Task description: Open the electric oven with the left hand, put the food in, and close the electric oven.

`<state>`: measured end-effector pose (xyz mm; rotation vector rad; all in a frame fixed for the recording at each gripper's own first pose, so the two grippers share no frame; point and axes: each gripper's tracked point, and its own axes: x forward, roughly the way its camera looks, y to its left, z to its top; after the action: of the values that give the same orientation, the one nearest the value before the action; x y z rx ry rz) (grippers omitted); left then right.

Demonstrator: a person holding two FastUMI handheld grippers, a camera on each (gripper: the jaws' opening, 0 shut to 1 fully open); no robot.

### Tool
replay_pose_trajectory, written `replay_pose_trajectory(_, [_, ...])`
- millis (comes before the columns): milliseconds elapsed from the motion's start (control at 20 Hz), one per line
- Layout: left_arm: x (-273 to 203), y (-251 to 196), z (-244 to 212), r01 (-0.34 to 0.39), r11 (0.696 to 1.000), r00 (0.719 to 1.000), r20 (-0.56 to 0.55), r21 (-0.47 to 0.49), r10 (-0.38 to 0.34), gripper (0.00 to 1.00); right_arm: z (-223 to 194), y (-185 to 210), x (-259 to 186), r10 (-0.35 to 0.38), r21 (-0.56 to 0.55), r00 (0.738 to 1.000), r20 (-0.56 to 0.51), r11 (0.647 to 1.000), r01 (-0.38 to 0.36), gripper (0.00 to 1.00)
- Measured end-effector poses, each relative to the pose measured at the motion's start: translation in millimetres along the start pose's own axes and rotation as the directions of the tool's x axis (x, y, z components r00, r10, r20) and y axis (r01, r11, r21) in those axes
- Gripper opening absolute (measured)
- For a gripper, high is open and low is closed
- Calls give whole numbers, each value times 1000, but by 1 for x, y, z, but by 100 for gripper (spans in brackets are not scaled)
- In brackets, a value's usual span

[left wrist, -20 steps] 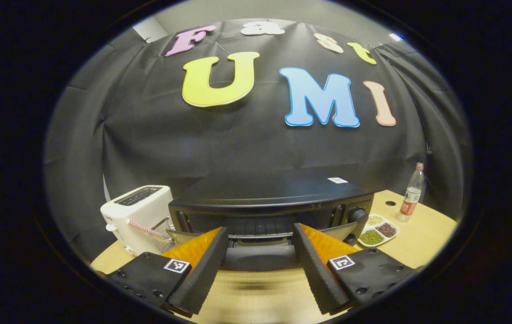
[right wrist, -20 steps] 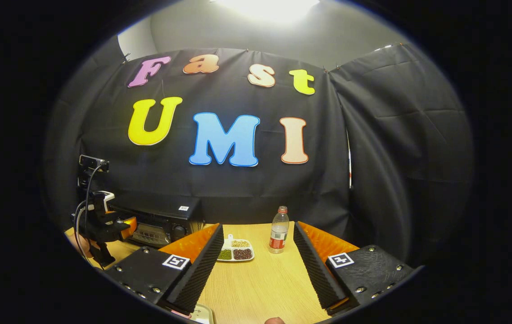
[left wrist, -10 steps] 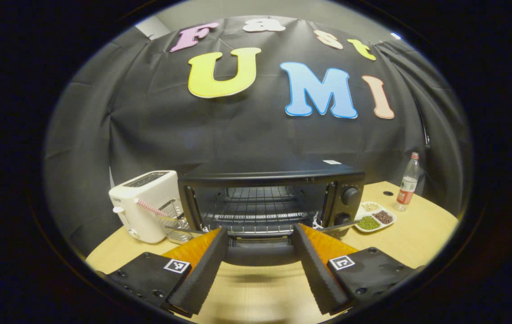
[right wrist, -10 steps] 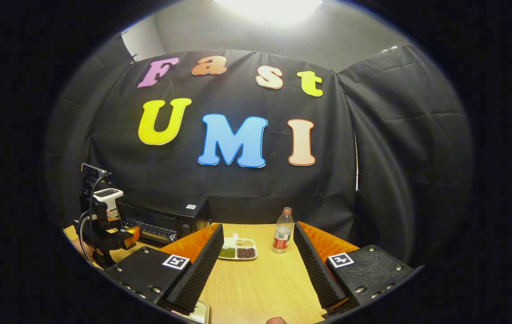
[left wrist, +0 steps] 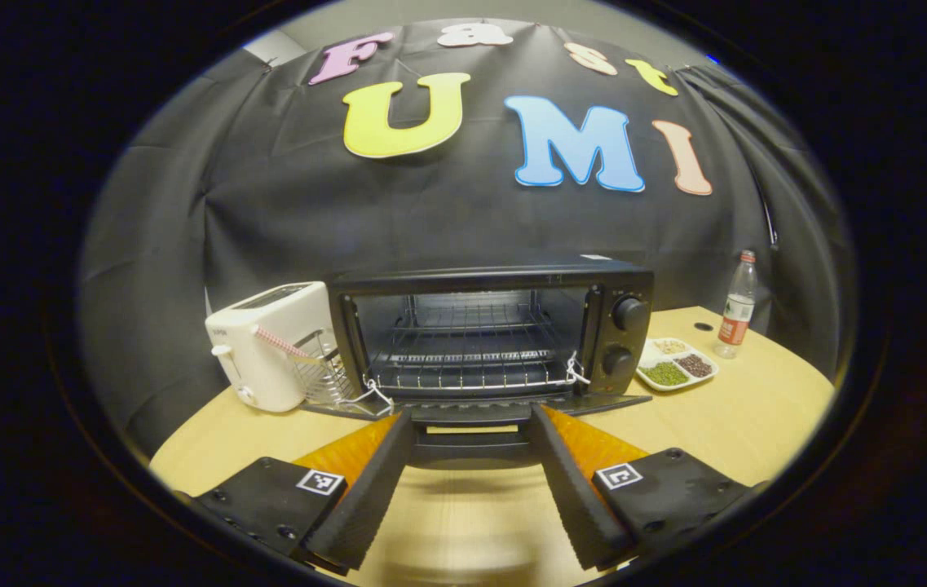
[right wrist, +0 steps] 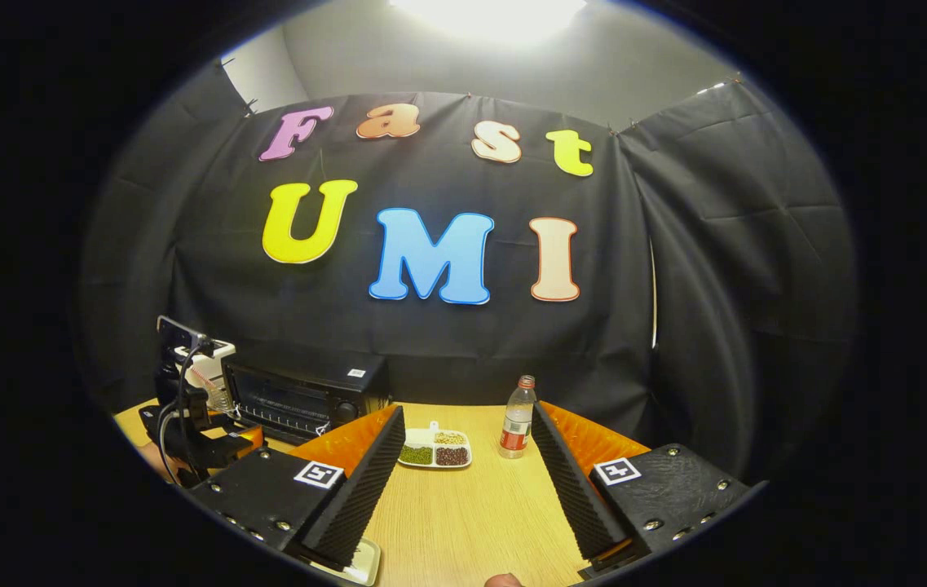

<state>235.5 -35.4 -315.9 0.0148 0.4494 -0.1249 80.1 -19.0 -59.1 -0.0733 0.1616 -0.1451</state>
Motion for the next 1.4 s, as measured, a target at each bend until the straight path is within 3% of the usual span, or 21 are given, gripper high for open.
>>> replay_pose_trajectory(100, [-2, 1, -11, 0, 1000, 1000, -23, -12, 0, 97, -2, 2, -2, 14, -11, 1000, -2, 1000, -14, 96])
replay_pose_trajectory(500, [-14, 1, -32, -8, 1000, 996, -85, -7, 7, 100, -17, 17, -9, 69, 10, 996, -49, 998, -69, 96])
replay_pose_trajectory(550, [-20, 1, -28, -4, 1000, 997, -77, -12, 3, 97, -18, 19, -10, 80, 11, 995, -51, 997, -80, 96])
replay_pose_trajectory(700, [-45, 2, -7, 1, 1000, 1000, -27, -7, -1, 100, -22, 31, -13, 133, 42, 989, -61, 991, -131, 96])
replay_pose_trajectory(950, [-101, 8, 44, 2, 999, 996, 91, -43, 2, 97, -52, 54, -19, 238, 134, 959, -154, 967, -218, 96])
replay_pose_trajectory(1150, [-150, 25, 88, -33, 997, 981, 187, -66, 45, 96, -80, 71, -26, 327, 207, 917, -227, 937, -283, 96])
replay_pose_trajectory(1250, [-169, 29, 102, -43, 996, 975, 216, -77, 59, 100, -98, 76, -30, 372, 261, 885, -279, 917, -303, 96])
replay_pose_trajectory(1400, [-198, 34, 122, -57, 996, 962, 264, -69, 73, 98, -125, 84, -40, 436, 348, 822, -367, 884, -313, 96])
